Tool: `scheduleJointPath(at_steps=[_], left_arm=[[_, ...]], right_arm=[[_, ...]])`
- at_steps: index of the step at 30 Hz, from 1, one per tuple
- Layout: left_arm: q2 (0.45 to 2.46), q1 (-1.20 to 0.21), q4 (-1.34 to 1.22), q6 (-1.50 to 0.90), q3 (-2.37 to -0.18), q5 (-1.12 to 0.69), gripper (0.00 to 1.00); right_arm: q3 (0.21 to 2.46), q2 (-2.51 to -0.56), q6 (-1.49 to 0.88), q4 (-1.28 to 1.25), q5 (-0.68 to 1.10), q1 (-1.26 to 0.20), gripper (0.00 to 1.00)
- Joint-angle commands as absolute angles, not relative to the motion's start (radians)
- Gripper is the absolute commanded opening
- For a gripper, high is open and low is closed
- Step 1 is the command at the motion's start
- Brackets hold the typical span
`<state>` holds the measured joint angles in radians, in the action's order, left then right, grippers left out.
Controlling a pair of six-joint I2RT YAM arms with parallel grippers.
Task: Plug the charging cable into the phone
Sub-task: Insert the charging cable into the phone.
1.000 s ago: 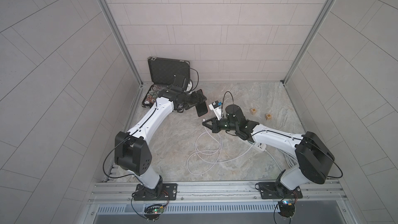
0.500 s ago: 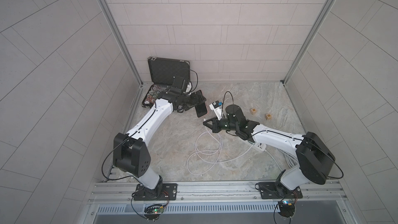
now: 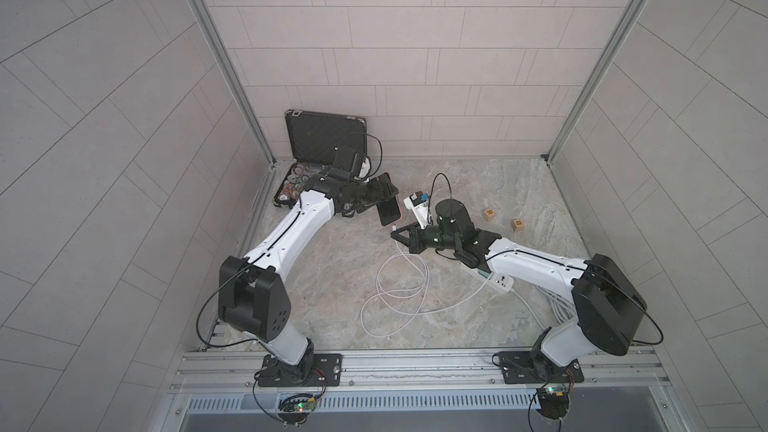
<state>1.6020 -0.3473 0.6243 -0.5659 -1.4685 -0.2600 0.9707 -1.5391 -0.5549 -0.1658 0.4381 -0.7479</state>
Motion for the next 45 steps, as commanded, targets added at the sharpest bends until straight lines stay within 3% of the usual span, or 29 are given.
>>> scheduleJointPath(at_steps=[1, 45], left_arm=[[1.578, -0.358, 0.588, -0.557, -1.464, -0.263, 0.73], [1.540, -0.420, 0.544, -0.464, -1.432, -0.194, 0.71]], right_arm=[[0.985, -1.546, -0.556, -0.196, 0.448, -0.746, 0.00], [0.943, -1.512, -0.515, -0.140, 0.451, -0.735, 0.00]])
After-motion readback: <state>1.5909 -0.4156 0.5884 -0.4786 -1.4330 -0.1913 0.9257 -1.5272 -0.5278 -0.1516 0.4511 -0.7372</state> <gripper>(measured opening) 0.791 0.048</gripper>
